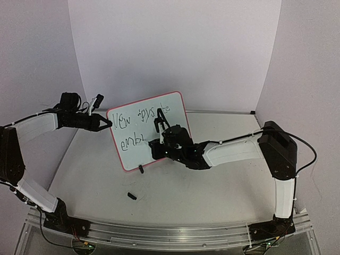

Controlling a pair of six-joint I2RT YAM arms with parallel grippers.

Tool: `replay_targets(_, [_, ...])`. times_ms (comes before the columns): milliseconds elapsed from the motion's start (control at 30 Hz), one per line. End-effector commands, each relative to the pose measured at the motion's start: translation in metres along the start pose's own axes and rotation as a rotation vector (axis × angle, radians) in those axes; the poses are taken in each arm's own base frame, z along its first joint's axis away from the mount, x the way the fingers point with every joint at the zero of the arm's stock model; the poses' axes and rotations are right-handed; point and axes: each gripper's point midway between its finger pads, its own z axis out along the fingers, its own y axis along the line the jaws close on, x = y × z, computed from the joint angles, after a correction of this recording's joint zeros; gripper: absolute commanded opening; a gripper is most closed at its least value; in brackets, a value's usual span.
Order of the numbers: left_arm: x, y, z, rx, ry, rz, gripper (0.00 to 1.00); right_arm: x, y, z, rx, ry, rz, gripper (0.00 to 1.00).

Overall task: Write a sentence on the whiteboard
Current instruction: Write on the whiteboard with the whiteboard marker without the cap.

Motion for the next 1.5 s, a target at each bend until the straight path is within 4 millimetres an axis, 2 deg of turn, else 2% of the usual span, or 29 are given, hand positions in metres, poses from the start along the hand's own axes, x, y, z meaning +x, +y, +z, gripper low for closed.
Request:
replay_targets(0, [0.019,0.014,0.007,-0.071,0.076,-0.025,0.0,-0.032,-0.004,-0.007,0.03,-0.092,0.015,0.0])
replay_targets(267, [0.019,0.014,0.008,-0.07,0.077,-0.026,0.0,-0.042,-0.003,-0.007,0.034,-0.123,0.01,0.0])
replay_targets(800, [0.019,0.014,0.007,-0.069,0.076,-0.025,0.0,-0.045,-0.003,-0.002,0.041,-0.137,0.005,0.0])
replay_targets(1467, [0.018,0.014,0.007,-0.069,0.076,-0.025,0.0,-0.042,-0.022,-0.006,0.11,-0.147,0.047,0.0])
